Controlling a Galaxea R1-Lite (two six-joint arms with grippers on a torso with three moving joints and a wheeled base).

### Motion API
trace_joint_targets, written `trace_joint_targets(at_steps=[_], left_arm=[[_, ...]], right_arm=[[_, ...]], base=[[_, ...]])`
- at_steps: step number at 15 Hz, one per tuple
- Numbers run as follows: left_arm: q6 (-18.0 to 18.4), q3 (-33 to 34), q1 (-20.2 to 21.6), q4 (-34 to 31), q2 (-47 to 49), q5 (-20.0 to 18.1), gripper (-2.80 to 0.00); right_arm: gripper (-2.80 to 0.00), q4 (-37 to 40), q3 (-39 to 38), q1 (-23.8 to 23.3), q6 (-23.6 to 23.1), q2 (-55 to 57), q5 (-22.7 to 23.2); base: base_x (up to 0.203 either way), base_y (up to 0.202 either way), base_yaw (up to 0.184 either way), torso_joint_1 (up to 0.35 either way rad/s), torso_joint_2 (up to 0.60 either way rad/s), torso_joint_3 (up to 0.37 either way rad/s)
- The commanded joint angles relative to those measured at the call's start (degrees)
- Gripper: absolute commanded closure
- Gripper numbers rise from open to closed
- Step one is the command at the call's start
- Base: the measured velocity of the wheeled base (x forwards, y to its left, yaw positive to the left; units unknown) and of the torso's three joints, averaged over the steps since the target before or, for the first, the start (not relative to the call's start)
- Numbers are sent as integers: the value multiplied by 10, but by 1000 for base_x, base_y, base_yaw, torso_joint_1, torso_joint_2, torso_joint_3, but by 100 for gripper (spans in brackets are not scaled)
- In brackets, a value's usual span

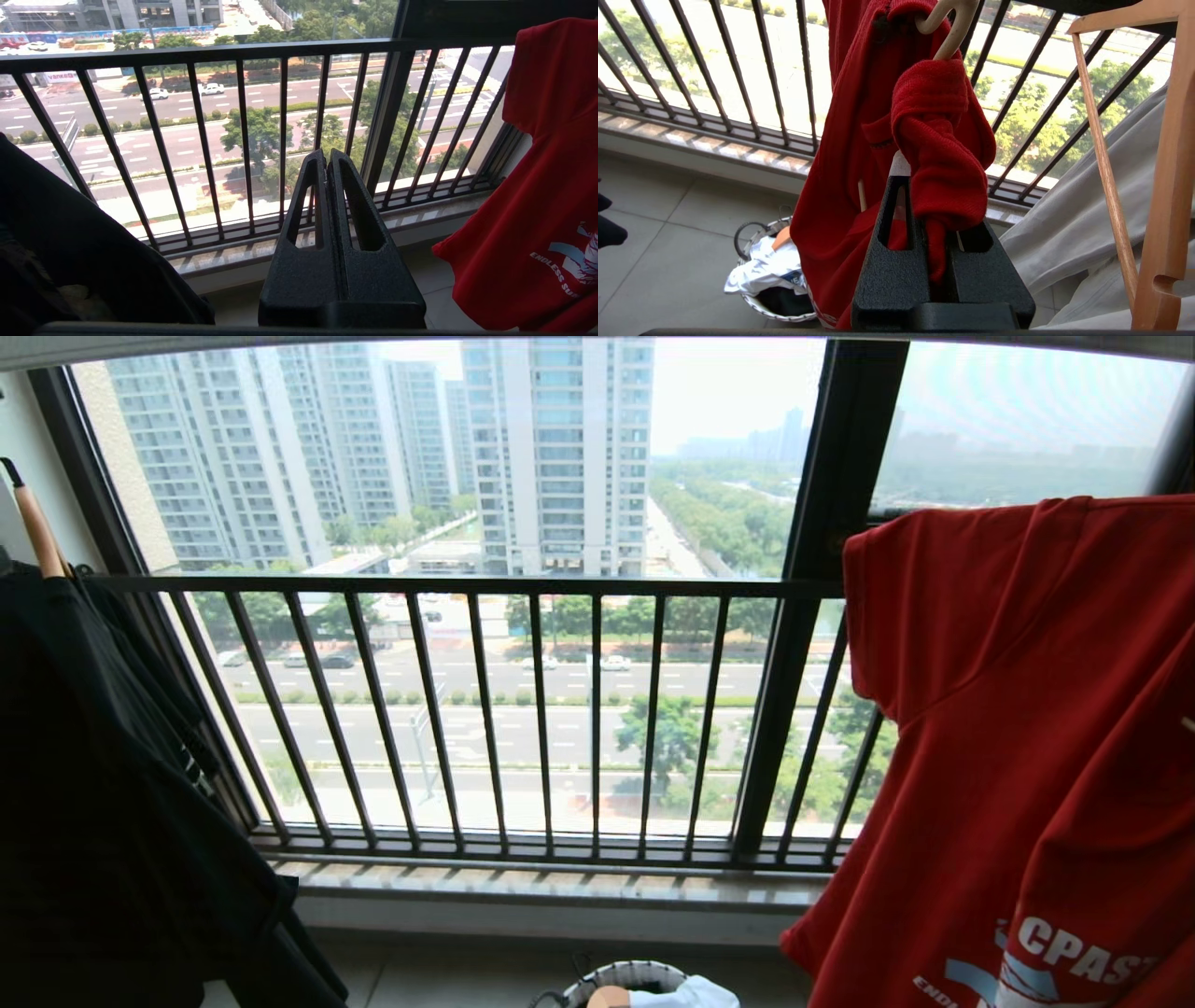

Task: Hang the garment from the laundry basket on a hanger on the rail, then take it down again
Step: Hang the clothes rack on the clothesline

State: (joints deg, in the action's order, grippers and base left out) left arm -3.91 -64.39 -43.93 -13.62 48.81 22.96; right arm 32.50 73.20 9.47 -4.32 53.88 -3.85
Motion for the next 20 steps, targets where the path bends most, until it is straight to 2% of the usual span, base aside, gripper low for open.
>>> trace_joint_targets(at_steps=[1, 8, 17, 20], left_arm=[[0, 1, 0, -1, -2, 2, 0], [0, 1, 0, -1, -1, 1, 0], [-3, 2, 0, -1, 8, 0, 0], [-3, 2, 0, 0, 11, 0, 0]], right_arm=[[0, 2, -4, 0, -1, -1, 0], [0, 0, -4, 0, 1, -3, 2], [0, -22, -33, 1, 9, 4, 2], [0, -69, -57, 1, 8, 18, 2]], base=[[0, 0, 0, 167, -356, -188], [0, 0, 0, 154, -324, -171], [0, 0, 0, 4, -6, -3], [0, 0, 0, 0, 0, 0]])
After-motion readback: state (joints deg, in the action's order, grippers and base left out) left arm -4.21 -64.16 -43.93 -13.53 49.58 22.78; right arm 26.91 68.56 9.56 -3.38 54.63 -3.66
